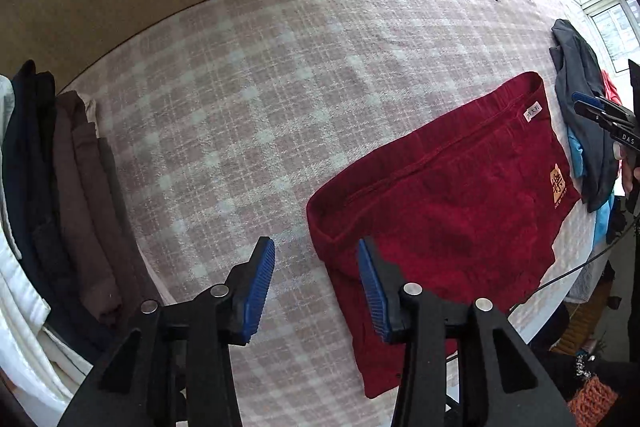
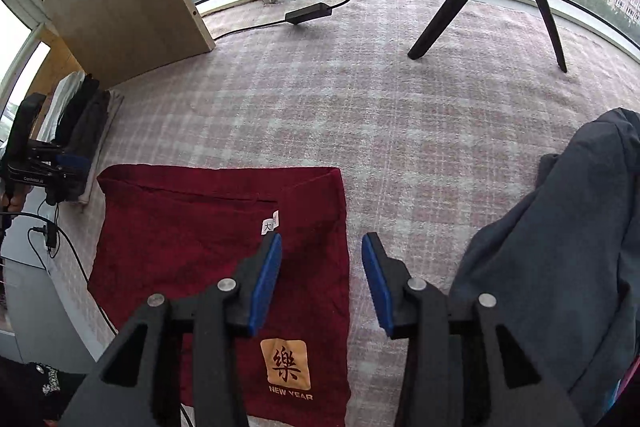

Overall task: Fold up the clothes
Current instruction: 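Open both grippers and release the flattened dark-red garment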

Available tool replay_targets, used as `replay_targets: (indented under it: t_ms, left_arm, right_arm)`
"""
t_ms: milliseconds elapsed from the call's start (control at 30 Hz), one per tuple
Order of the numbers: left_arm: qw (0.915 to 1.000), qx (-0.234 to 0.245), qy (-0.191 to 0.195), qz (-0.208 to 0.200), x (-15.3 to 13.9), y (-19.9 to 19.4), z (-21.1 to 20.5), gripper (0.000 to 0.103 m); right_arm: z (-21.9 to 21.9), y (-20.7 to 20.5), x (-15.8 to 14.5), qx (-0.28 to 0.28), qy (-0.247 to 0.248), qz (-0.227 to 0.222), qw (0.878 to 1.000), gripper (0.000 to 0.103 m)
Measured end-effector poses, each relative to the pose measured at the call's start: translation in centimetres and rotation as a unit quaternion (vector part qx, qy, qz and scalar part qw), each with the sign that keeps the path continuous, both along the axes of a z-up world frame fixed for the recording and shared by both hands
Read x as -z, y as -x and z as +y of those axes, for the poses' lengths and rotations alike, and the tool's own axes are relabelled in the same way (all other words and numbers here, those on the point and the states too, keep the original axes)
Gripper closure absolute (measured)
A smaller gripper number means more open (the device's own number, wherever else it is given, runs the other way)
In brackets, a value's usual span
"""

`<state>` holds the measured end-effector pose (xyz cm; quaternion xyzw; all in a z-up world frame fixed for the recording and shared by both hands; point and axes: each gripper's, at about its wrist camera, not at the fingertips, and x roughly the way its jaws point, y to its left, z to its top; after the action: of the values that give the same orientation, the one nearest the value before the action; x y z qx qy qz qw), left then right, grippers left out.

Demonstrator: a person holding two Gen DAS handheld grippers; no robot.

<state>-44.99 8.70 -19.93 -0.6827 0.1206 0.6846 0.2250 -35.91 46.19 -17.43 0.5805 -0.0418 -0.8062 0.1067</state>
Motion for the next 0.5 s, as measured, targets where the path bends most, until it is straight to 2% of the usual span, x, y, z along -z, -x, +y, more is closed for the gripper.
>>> replay_targets:
  t_ms: [33,233,400,500]
  left_arm:
    - [1.0000,-0.006,-0.002,0.001,0.0,-0.6,-0.6,0.062]
    - [0.9998,-0.018,-0.009,0.000,0.9,-4.3,-2.8,0.062]
    - [0.9997,-0.021,-0.009,0.002,2.0,-3.0,-4.0,0.062]
    - [0.9998,-0.005,-0.019,0.005,3.0,-2.7,-3.4,0.062]
  right_arm:
    - [0.0,-0.3,-0.3,-0.008,0.001,0.008,1.000,0.062]
    - [-0.6,2.4,2.3,-0.021,-0.018,-0.009,1.000,0.062]
    - [-1.0,4.6,4.6,-0.031,-0.033,-0.025,0.999,0.061]
    - [-0.5,4.9,4.6,-0.029,-0.003,-0.022,0.999,0.061]
